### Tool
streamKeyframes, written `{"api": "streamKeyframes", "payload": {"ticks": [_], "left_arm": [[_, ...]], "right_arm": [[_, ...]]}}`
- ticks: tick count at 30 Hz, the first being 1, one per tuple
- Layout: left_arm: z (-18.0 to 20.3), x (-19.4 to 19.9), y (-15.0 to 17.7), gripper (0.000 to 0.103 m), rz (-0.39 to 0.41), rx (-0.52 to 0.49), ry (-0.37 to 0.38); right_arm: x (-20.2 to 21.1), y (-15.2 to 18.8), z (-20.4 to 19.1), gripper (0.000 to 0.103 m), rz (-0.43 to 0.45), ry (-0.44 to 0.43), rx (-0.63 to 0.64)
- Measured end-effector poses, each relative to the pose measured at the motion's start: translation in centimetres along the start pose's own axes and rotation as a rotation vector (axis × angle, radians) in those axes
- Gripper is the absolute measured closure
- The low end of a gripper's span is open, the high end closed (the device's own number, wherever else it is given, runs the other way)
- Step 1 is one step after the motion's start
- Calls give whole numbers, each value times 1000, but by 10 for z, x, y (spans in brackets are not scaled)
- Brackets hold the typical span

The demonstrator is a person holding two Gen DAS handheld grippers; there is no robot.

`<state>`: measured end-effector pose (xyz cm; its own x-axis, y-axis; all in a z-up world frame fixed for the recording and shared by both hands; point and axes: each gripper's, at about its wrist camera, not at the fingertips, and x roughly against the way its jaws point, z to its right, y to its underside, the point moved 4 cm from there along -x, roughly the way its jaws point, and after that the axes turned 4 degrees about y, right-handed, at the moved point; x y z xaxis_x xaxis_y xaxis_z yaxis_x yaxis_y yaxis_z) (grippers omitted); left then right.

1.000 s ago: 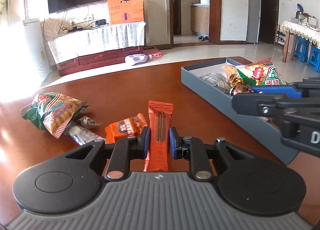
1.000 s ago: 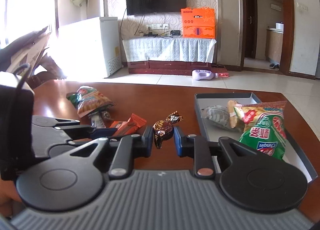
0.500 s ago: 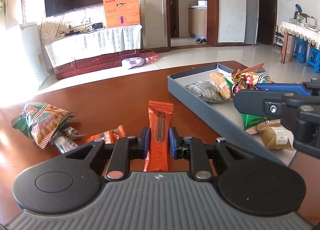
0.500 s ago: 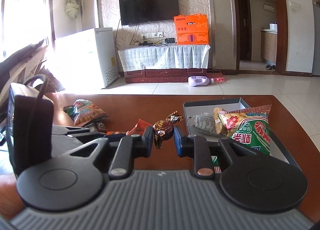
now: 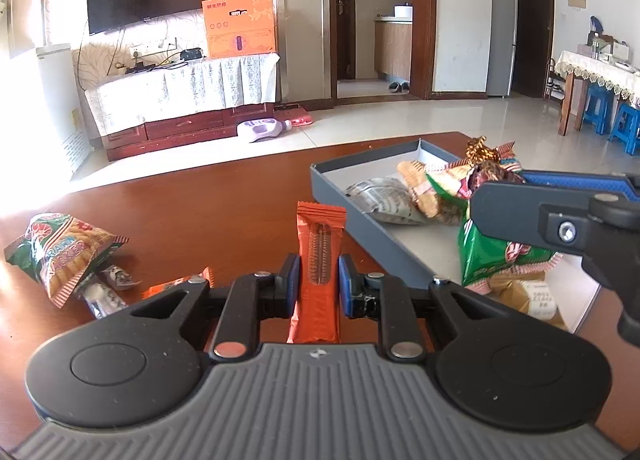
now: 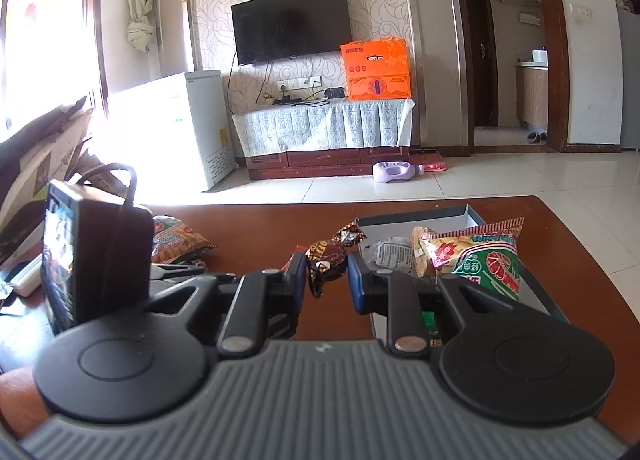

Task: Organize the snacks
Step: 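Carry the candy bar and chocolate over the white box with both tools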

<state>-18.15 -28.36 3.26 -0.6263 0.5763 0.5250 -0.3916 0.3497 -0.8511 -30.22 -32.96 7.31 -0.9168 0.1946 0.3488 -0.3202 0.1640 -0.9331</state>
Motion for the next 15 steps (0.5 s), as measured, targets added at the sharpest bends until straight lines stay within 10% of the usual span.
{"api": "streamKeyframes", "payload": {"ticks": [15], "left_arm": [[16,-24,-21,79,34,13,43]], "right_arm": [[7,0,36,78,3,53,-41]]}}
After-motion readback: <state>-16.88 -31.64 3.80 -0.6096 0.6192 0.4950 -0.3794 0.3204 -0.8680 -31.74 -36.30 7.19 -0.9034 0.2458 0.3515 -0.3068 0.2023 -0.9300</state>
